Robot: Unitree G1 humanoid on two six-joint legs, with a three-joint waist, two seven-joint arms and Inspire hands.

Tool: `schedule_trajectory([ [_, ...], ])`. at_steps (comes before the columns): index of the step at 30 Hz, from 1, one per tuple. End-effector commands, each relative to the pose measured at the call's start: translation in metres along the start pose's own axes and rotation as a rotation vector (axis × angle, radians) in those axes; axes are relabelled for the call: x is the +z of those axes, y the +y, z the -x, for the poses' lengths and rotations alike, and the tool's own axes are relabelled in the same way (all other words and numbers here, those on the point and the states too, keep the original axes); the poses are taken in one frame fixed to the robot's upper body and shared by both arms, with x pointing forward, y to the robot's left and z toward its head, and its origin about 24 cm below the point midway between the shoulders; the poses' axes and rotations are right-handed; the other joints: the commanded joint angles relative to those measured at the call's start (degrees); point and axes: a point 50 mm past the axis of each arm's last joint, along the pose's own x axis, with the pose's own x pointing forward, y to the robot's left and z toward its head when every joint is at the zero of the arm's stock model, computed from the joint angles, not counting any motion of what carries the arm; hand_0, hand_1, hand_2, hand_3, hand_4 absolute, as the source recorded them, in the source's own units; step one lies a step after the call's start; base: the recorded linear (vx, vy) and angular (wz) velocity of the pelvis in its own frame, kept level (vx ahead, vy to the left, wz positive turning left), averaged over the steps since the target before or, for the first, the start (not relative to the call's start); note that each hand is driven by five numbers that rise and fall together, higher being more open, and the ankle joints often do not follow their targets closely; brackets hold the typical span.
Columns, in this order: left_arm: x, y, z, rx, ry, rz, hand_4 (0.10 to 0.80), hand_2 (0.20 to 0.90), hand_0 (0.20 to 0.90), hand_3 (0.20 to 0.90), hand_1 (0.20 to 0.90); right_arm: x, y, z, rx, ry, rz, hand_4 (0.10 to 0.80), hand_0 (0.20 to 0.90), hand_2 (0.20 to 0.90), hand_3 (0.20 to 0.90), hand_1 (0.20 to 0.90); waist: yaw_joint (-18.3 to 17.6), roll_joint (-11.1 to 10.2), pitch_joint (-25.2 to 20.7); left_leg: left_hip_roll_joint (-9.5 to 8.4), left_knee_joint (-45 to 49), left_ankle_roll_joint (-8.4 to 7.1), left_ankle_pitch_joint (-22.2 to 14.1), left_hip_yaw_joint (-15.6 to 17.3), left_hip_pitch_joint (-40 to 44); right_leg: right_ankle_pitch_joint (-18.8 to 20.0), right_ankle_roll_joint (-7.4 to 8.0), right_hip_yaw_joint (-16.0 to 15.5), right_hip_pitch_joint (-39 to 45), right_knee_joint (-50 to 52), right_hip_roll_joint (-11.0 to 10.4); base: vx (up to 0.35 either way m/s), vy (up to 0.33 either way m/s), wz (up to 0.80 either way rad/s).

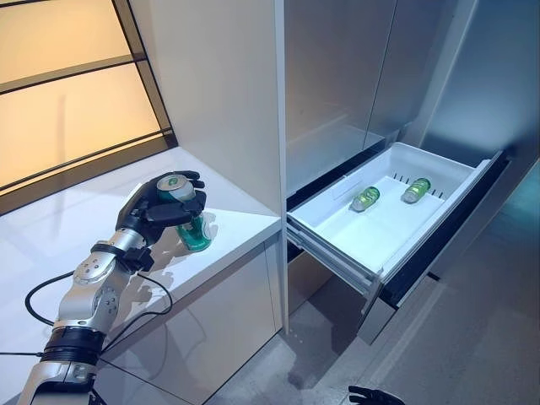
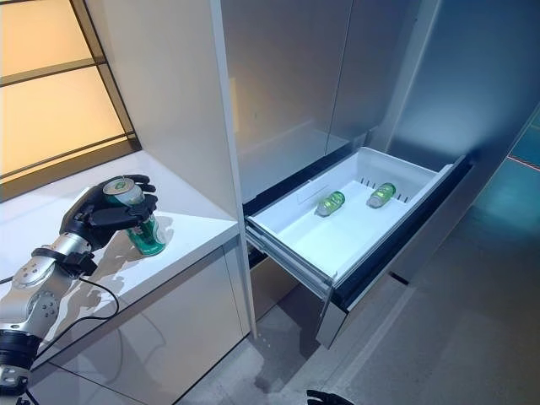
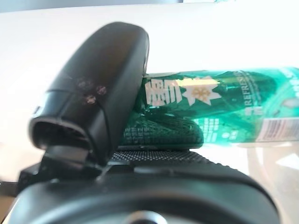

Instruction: Put drinks into fridge and close the fridge

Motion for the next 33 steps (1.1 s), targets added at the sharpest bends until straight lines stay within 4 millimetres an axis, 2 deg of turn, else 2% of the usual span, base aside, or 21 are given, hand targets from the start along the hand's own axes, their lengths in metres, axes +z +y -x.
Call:
schedule_trajectory([
  [1,0.07,-0.008,-0.024,-0.042,-0.328,0.036,0.1,0.3,0.3,0.2,0.3,0.011,-0.018,0.005,-0.009,-0.03,0.025,0.8,0.9,0.9,0.9,0.9,-0.4,1.1,-1.3,0.71,1.3,-2.41,-4.3,2.1,0.3,-5.2,2.7,-0.7,-2.4,5.1,0.2,0.0,0.0,0.0],
  [4,0.081,-0.015,-0.024,-0.084,-0.377,0.037,0.1,0.3,0.3,0.2,0.3,0.032,-0.014,0.004,0.011,-0.159,0.033,0.8,0.9,0.9,0.9,0.9,-0.5,1.0,-1.3,0.77,1.4,-2.36,-4.4,2.1,0.2,-5.1,2.63,-0.8,-2.5,5.2,0.2,0.0,0.0,0.0],
  [6,0.091,-0.025,-0.023,-0.145,-0.432,0.031,0.1,0.3,0.3,0.2,0.3,0.06,-0.006,0.006,0.042,-0.308,0.112,0.8,0.9,0.9,0.9,0.9,-0.6,1.0,-1.2,0.8,1.4,-2.28,-4.3,2.0,0.1,-5.1,2.58,-0.8,-2.6,5.4,0.1,0.0,0.0,0.0],
  [8,0.098,-0.032,-0.023,-0.187,-0.464,0.028,0.1,0.3,0.3,0.2,0.3,0.078,0.001,0.008,0.063,-0.397,0.16,0.8,0.9,0.9,0.9,0.9,-0.8,0.9,-1.1,0.8,1.4,-2.24,-4.2,2.0,0.1,-5.1,2.59,-0.8,-2.7,5.4,0.1,0.0,0.0,0.0],
  [11,0.111,-0.05,-0.02,-0.299,-0.544,0.023,0.1,0.3,0.3,0.2,0.3,0.122,0.028,0.023,0.145,-0.617,0.277,0.8,0.9,0.9,0.9,0.9,-1.4,0.7,-1.0,0.76,1.2,-2.17,-4.0,1.9,0.0,-5.1,2.67,-1.0,-2.9,5.5,-0.1,-0.006,-0.002,-0.01],
  [13,0.115,-0.064,-0.015,-0.383,-0.598,0.025,0.1,0.3,0.3,0.2,0.3,0.147,0.049,0.04,0.204,-0.762,0.342,0.8,0.9,0.9,0.9,0.9,-1.9,0.5,-0.9,0.76,1.0,-2.15,-3.9,1.8,0.0,-5.0,2.81,-1.0,-3.0,5.5,-0.2,-0.008,-0.005,-0.02],
  [14,0.117,-0.073,-0.009,-0.454,-0.632,0.024,0.1,0.3,0.3,0.2,0.3,0.165,0.061,0.057,0.255,-0.876,0.371,0.8,0.9,0.9,0.9,0.9,-2.3,0.4,-0.9,0.79,0.9,-2.17,-3.8,1.7,0.0,-4.8,2.9,-1.0,-3.1,5.5,-0.2,-0.011,-0.009,-0.06],
  [21,0.098,-0.103,0.012,-0.697,-0.676,0.031,0.1,0.3,0.3,0.2,0.3,0.23,0.083,0.135,0.431,-1.271,0.406,0.8,0.9,0.9,0.9,0.9,-2.4,0.4,-0.4,0.75,0.6,-1.69,-3.3,1.4,-0.3,-4.1,2.95,0.0,-3.8,5.5,0.0,-0.012,-0.005,-0.06],
  [23,0.096,-0.106,0.013,-0.719,-0.673,0.024,0.1,0.3,0.3,0.2,0.3,0.236,0.086,0.142,0.446,-1.308,0.406,0.8,0.9,0.9,0.9,0.9,-2.3,0.5,-0.3,0.72,0.6,-1.6,-3.3,1.3,-0.3,-4.0,2.91,0.2,-3.8,5.5,0.0,0.0,0.0,0.0],
  [26,0.093,-0.115,0.016,-0.785,-0.658,0.008,0.1,0.3,0.3,0.2,0.3,0.253,0.096,0.168,0.48,-1.411,0.42,0.8,0.9,0.9,0.9,0.9,-2.2,0.6,-0.5,0.61,0.7,-1.33,-3.2,1.0,-0.5,-3.8,2.72,1.0,-4.1,5.3,0.3,-0.008,-0.018,-0.04],
  [33,0.089,-0.128,0.018,-0.867,-0.607,0.001,0.1,0.3,0.3,0.2,0.3,0.261,0.107,0.185,0.619,-1.424,0.448,0.8,0.9,0.9,0.9,0.9,-2.2,0.2,-0.5,0.65,1.3,-1.39,-3.0,0.4,-0.8,-3.5,2.2,1.8,-4.0,4.8,1.2,-0.003,-0.059,-0.01],
])
